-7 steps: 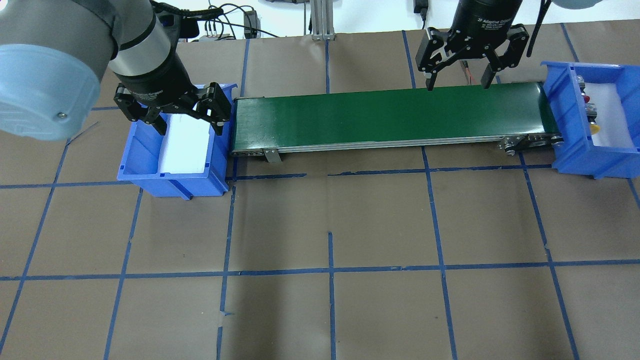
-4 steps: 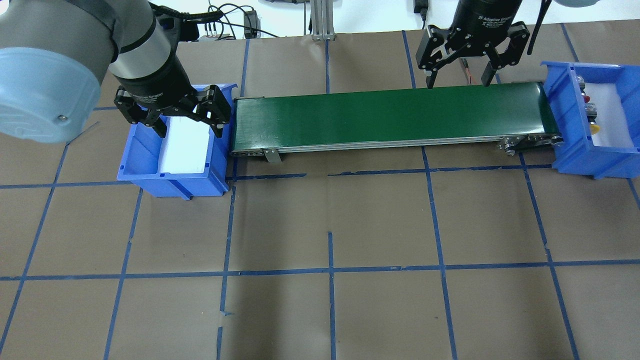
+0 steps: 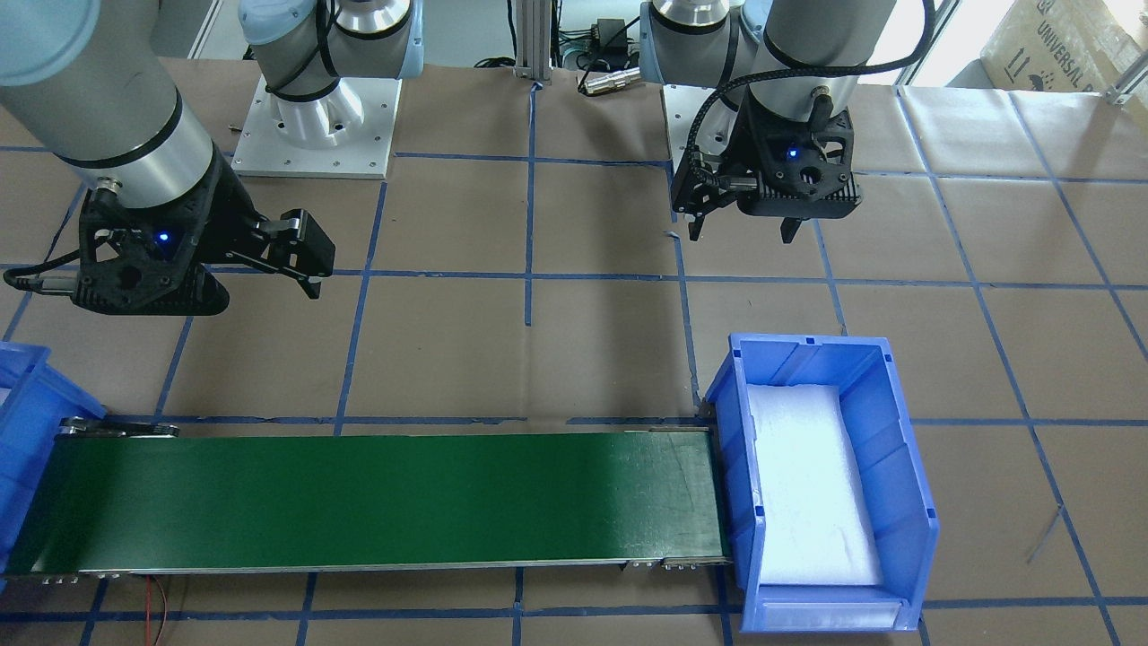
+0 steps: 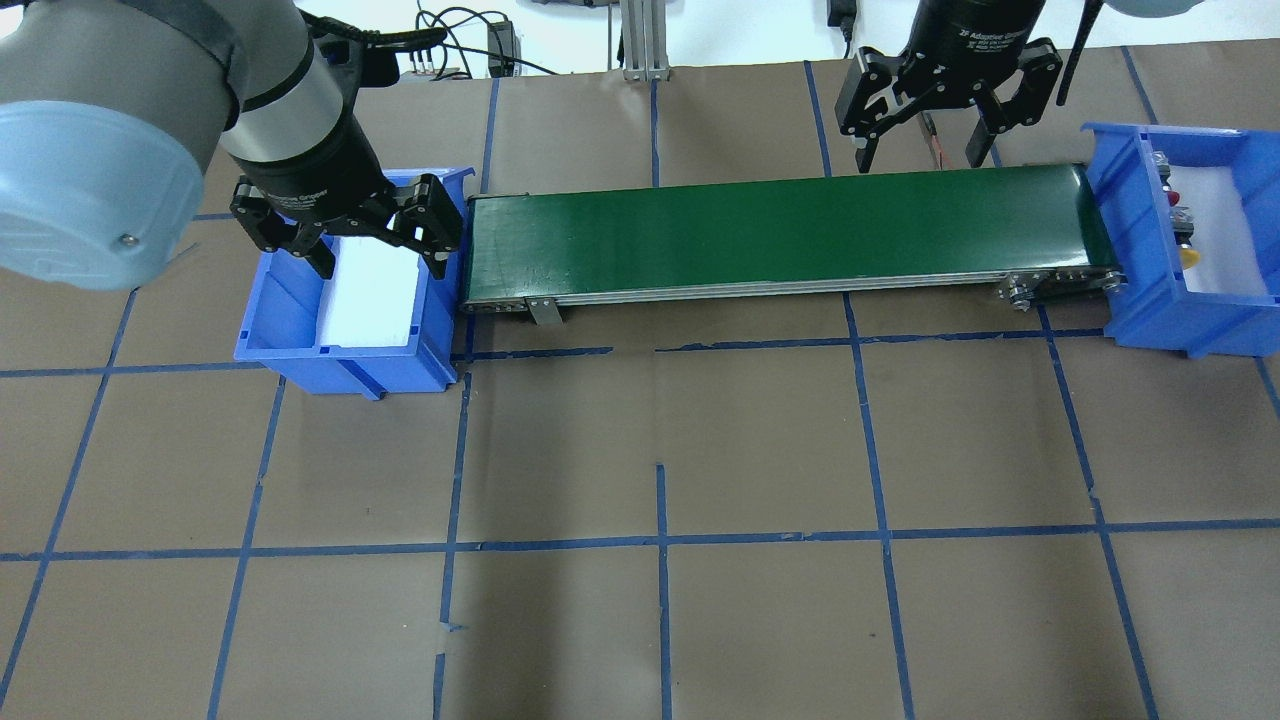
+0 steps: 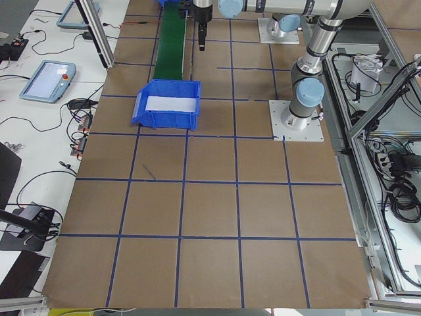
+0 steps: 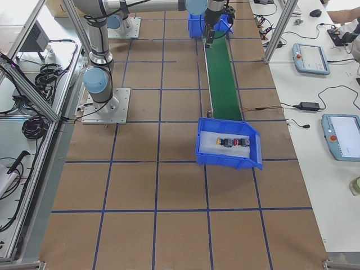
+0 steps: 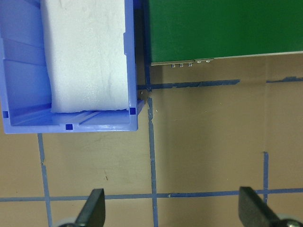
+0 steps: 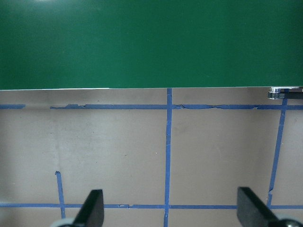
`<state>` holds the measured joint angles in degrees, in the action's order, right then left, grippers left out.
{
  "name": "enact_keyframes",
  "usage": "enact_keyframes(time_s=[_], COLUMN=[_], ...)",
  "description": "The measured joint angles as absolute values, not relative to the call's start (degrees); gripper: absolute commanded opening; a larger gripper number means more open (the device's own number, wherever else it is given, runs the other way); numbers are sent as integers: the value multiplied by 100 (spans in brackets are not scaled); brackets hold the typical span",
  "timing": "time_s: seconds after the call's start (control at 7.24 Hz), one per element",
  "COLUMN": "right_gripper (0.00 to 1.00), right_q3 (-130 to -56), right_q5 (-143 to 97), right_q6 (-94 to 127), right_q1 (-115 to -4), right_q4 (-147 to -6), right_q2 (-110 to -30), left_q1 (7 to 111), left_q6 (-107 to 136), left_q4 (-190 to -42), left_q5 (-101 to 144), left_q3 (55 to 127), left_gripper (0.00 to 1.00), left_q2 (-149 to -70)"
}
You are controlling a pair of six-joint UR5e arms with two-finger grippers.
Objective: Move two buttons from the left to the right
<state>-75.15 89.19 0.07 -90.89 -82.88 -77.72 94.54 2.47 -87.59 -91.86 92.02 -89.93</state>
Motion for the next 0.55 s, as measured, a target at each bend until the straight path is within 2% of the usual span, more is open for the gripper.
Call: enact_keyframes(time_s=[0.55], right_gripper=[100], right_q3=[-7522], right_q5=[8920], right_q6=[-2], right_q1=[-9065], right_q4=[-8308], right_q2=[-7774], left_q1=[9453], left_q6=[251], left_q4=[-8605], left_q5=[-9147], left_q3=[9231], left_gripper=[100], left_q2=[-9079])
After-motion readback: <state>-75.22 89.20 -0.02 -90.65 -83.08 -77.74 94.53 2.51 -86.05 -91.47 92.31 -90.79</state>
